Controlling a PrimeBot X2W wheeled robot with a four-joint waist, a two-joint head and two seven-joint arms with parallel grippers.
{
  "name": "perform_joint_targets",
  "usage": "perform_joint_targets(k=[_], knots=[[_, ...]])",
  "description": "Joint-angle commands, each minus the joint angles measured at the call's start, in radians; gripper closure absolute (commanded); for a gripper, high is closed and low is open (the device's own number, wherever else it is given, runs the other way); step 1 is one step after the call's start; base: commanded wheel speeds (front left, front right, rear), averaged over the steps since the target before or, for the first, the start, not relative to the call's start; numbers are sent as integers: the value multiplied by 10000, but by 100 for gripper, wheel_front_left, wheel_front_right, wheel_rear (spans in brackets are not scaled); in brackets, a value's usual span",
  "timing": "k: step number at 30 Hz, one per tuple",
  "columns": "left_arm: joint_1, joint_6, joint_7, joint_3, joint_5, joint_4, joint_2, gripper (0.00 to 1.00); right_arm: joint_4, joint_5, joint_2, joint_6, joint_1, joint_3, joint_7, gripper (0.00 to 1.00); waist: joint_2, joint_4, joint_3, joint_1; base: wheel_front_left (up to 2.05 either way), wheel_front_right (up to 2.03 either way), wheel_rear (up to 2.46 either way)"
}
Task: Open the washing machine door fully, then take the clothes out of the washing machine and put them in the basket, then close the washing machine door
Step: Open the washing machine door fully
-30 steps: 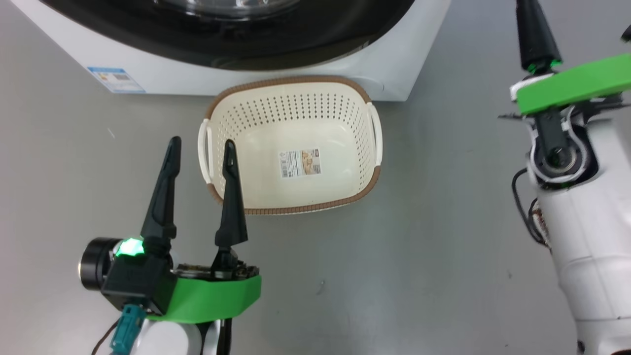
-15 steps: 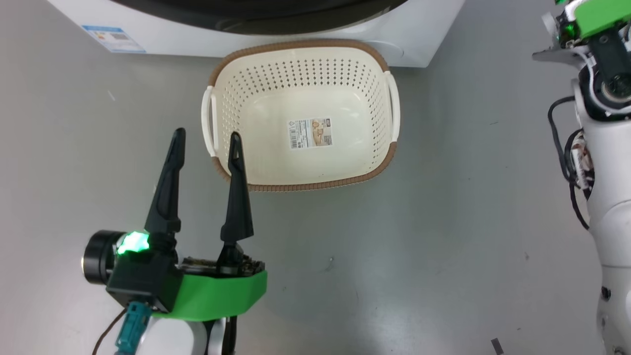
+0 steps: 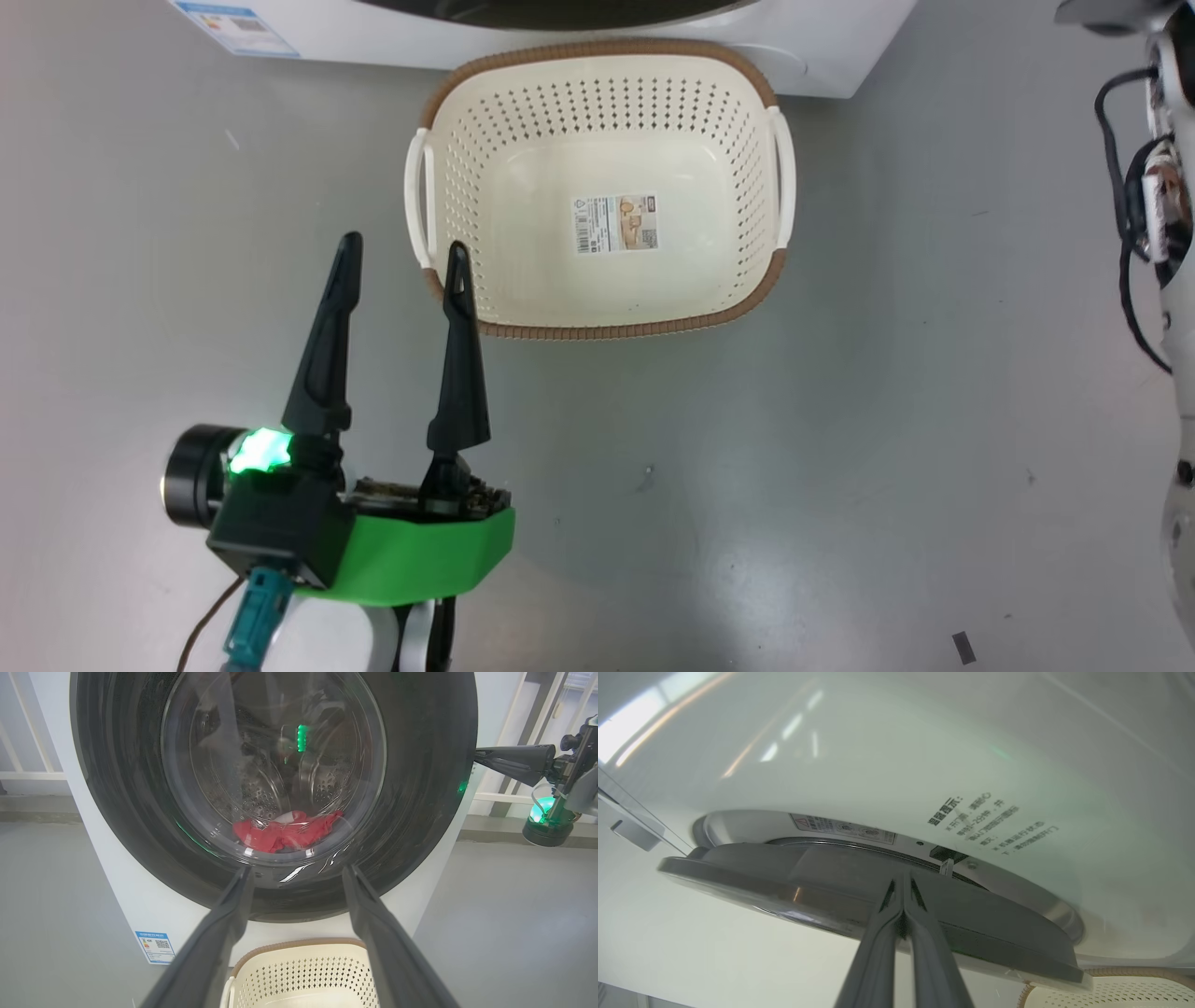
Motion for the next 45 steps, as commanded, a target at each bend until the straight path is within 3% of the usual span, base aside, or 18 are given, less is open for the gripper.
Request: perform_joint_targets(k=[1,22,45], knots=[[-91,79,-49,225,26,-317,112,0,-145,-37,94,6,-345,44,84,100,-1,77,93,0,0,0,0],[-75,266,-49,311,14,-322,112,0,1302,-294,8,6,-1542,325,1077,100,-1,508,316,0,0,0,0],[158,163,-49,616,66,24,112,0,426,-183,162,6,-224,688,2122,100,-1,374,-660,0,0,0,0]])
